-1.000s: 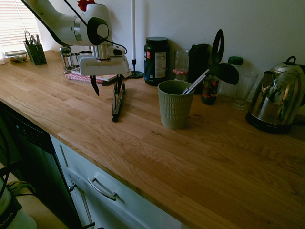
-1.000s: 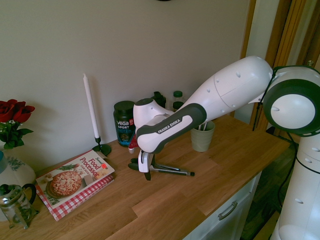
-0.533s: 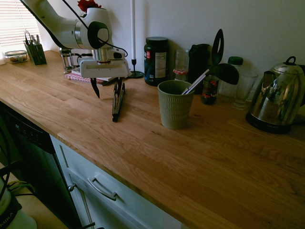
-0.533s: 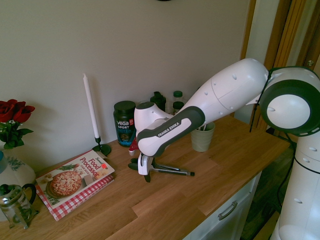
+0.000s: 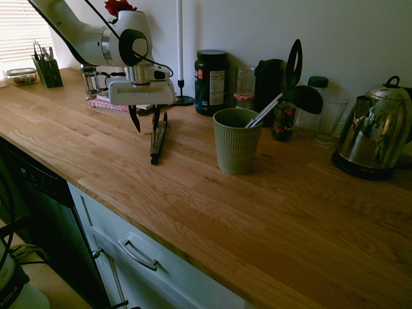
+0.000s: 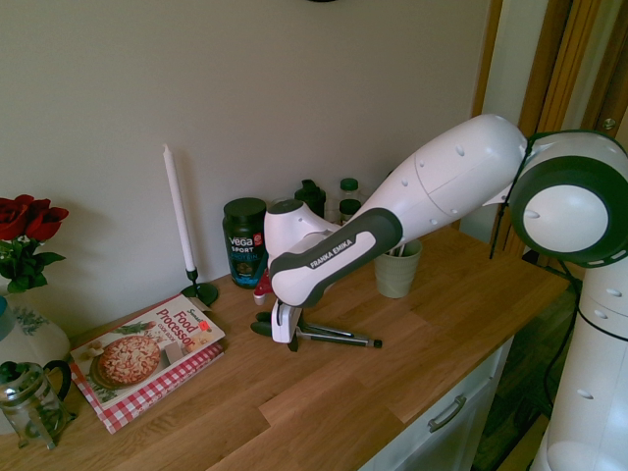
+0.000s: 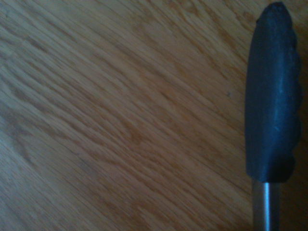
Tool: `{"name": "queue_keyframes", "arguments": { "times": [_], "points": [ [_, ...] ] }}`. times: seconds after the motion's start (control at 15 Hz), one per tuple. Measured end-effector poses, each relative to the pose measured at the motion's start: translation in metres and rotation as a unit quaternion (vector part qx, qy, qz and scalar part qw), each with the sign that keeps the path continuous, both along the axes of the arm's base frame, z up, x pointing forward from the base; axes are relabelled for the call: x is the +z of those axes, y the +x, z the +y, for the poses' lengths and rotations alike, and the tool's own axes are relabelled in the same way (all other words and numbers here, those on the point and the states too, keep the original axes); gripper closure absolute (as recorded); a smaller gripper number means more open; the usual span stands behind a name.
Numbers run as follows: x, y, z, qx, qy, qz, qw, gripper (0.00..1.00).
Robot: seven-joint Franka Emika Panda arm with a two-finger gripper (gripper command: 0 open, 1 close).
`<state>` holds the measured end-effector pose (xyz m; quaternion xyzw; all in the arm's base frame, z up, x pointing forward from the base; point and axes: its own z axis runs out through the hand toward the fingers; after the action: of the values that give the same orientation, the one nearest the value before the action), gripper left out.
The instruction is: Put the tongs back in the holder
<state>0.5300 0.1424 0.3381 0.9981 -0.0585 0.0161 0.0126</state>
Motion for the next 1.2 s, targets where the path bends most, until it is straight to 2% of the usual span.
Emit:
{"name": "queue_keyframes", "arguments": {
  "times": [0.6,0.8,0.93,1.2],
  "points": [
    [-0.003,-0.002,-0.003,-0.002,-0.003,0.010,1.000,1.00],
    [0.001,-0.001,-0.003,-0.033,-0.006,0.012,0.999,1.00],
    [0.028,0.007,-0.003,-0.064,0.004,-0.001,0.998,1.00],
    [0.131,0.001,-0.016,-0.120,0.046,-0.058,0.990,1.00]
  ]
}}
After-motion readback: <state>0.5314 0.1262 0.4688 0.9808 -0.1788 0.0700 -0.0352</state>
